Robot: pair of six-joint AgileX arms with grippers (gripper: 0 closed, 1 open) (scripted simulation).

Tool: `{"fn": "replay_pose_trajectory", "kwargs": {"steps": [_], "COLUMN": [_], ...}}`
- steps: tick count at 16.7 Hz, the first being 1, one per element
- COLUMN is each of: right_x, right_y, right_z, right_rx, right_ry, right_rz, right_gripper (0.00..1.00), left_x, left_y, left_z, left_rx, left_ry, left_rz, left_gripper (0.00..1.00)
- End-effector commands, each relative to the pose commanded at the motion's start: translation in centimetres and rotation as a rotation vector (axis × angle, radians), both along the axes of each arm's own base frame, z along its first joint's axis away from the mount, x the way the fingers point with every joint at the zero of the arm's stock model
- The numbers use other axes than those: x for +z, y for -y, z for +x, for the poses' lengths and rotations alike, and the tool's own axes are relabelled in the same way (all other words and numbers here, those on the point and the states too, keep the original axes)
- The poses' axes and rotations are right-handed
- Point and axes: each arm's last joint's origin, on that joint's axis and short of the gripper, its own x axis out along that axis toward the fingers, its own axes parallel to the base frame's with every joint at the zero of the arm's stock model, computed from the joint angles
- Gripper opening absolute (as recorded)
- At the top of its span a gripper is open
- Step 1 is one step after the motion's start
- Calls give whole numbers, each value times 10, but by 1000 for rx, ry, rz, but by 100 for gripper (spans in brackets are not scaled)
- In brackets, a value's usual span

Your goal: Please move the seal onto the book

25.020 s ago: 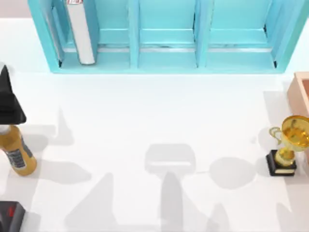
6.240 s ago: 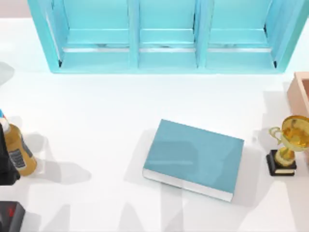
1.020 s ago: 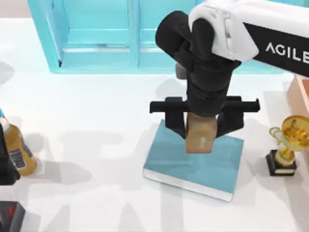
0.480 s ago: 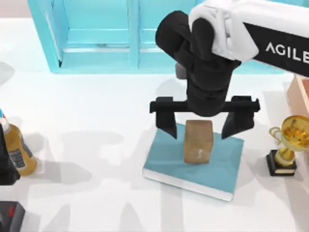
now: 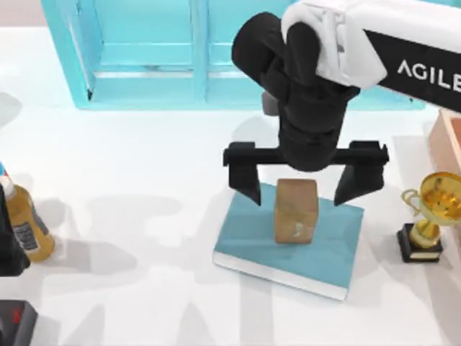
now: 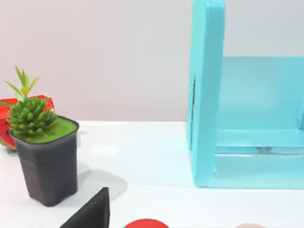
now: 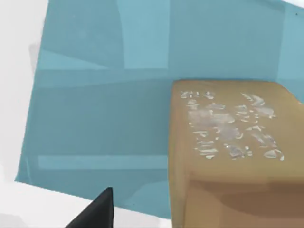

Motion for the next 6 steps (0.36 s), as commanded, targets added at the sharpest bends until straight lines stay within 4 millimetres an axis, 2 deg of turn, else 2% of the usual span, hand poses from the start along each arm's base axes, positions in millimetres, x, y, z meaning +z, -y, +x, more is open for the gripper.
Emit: {"fn": "replay_pose_trajectory", "kwargs": {"steps": [4, 6], "right_x": [21, 26], "right_y": [-1, -1], "right_z": [-1, -1], "right_rx": [4, 5], "right_ry": [-1, 0], "right_rz": [-1, 0], "right_gripper": [100, 100], "left_x": [0, 0], "left_y": [0, 0], "left_z": [0, 0], "left_rx": [0, 0], "left_ry": [0, 0], "left_rz": [0, 0], "left_gripper": [100, 100]}}
